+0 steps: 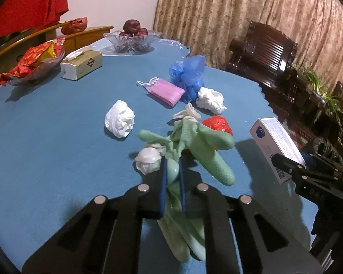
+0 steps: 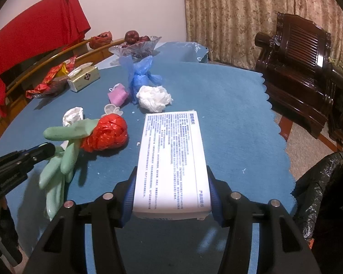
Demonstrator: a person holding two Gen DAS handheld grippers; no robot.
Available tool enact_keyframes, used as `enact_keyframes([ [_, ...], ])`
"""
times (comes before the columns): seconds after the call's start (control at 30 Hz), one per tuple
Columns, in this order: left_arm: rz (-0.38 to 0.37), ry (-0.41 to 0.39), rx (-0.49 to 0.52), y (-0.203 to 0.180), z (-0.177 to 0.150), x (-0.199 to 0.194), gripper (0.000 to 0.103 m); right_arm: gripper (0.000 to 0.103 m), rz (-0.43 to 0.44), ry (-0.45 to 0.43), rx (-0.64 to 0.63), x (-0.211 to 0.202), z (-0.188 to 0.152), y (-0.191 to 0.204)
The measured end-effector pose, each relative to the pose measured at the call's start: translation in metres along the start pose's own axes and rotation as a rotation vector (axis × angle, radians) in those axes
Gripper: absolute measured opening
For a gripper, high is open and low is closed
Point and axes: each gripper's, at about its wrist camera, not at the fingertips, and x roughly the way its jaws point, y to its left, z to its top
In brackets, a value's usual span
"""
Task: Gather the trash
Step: 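Carry the glove and white box over the black bin with both tools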
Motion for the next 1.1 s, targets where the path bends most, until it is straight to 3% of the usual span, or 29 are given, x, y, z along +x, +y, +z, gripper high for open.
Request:
enact_keyframes([
  [0.4,-0.046,-0.065,-0.004,-0.009,0.009,-0.042,0.006,0.054,0.012,-0.057,-0.001,-0.028,0.011,0.002],
  [0.67,-0.136,-0.124,0.048,-0.047,0.019,-0.068,0.006,0.054,0.003,-0.105,0.011,-0.061,0.016,-0.008],
  [1.1,-0.232,-0.121,0.146,-0.116,0.021,-0.067,0.006,0.054,-0.072,-0.159,0.070,-0.119,0.009,-0.049],
])
